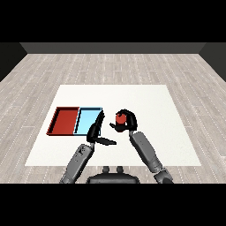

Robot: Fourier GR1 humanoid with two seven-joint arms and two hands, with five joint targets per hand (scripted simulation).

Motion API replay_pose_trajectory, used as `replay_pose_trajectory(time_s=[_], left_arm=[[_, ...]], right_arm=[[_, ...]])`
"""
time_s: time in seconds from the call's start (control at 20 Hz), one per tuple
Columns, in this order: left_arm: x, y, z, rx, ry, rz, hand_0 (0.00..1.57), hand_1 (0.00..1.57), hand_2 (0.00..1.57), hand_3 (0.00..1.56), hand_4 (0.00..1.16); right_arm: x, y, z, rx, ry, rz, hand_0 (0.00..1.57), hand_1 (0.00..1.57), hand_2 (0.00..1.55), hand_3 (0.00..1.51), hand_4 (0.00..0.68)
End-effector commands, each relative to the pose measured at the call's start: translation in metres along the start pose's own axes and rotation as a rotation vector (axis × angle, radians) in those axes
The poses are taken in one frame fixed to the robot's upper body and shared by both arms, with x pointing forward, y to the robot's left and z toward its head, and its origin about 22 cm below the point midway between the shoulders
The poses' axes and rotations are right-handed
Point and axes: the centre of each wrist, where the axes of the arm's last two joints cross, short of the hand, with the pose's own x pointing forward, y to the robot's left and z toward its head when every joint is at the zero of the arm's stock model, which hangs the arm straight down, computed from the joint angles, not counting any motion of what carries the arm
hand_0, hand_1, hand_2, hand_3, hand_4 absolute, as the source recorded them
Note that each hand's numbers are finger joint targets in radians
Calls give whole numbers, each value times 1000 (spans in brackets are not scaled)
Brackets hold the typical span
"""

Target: Pick the red can and put it in the red box

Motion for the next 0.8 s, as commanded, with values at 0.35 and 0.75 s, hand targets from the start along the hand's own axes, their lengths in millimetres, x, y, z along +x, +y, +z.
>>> replay_pose_trajectory(time_s=[0.35, 0.75], left_arm=[[-23, -11, -33, -19, 38, -36, 0, 0, 0, 0, 0], [-28, -24, -41, -16, 65, -53, 0, 0, 0, 0, 0]], right_arm=[[12, 28, 7, 60, -21, -34, 1413, 1413, 1432, 1405, 617], [39, 36, 23, 95, -42, -37, 1447, 1447, 1433, 1393, 615]])
